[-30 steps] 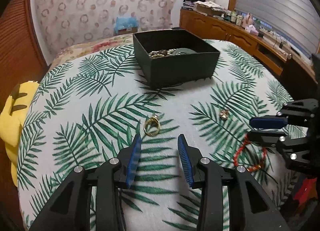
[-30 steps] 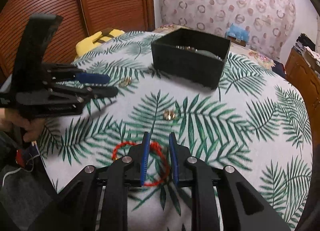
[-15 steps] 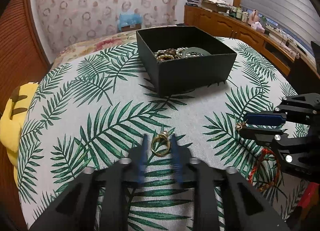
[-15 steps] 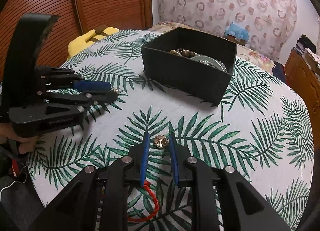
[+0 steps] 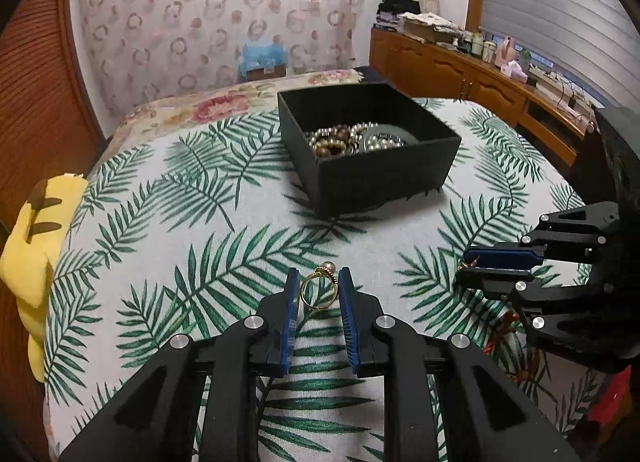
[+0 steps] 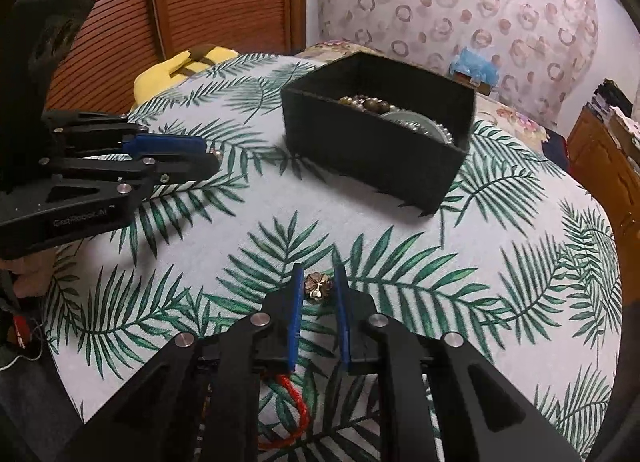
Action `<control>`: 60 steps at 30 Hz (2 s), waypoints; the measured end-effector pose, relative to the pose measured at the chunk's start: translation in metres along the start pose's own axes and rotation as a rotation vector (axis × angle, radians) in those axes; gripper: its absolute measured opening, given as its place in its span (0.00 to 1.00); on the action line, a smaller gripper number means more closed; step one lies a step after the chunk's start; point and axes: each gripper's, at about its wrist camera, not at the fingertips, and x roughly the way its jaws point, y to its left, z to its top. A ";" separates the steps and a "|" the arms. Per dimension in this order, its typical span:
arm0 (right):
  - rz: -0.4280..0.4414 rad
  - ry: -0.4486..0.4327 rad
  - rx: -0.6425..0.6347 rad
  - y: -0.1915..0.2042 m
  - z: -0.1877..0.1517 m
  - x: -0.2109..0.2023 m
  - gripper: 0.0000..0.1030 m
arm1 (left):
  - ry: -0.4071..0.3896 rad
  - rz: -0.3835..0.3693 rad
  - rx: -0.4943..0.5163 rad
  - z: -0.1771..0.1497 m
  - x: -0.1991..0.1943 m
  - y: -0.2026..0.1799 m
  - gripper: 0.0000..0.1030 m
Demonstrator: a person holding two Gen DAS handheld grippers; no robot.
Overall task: Organize jewelry
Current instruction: 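Carry the gold ring and gold earring over the black box with both tools, then open the left tool over the box while the right tool releases the earring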
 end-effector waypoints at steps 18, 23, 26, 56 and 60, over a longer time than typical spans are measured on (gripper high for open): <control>0.006 -0.157 0.086 -0.048 0.060 -0.031 0.16 | -0.086 -0.010 0.014 0.033 -0.008 -0.003 0.18; 0.009 -0.168 0.123 -0.059 0.076 -0.023 0.16 | -0.098 -0.014 0.023 0.042 -0.007 -0.005 0.18; 0.001 -0.168 0.129 -0.063 0.080 -0.018 0.16 | -0.109 -0.013 0.032 0.049 -0.008 -0.007 0.18; -0.033 -0.207 0.156 -0.085 0.078 -0.020 0.26 | -0.103 -0.020 0.052 0.088 0.019 -0.012 0.18; -0.042 -0.215 0.149 -0.085 0.070 -0.029 0.26 | -0.096 -0.027 0.044 0.095 0.026 -0.013 0.18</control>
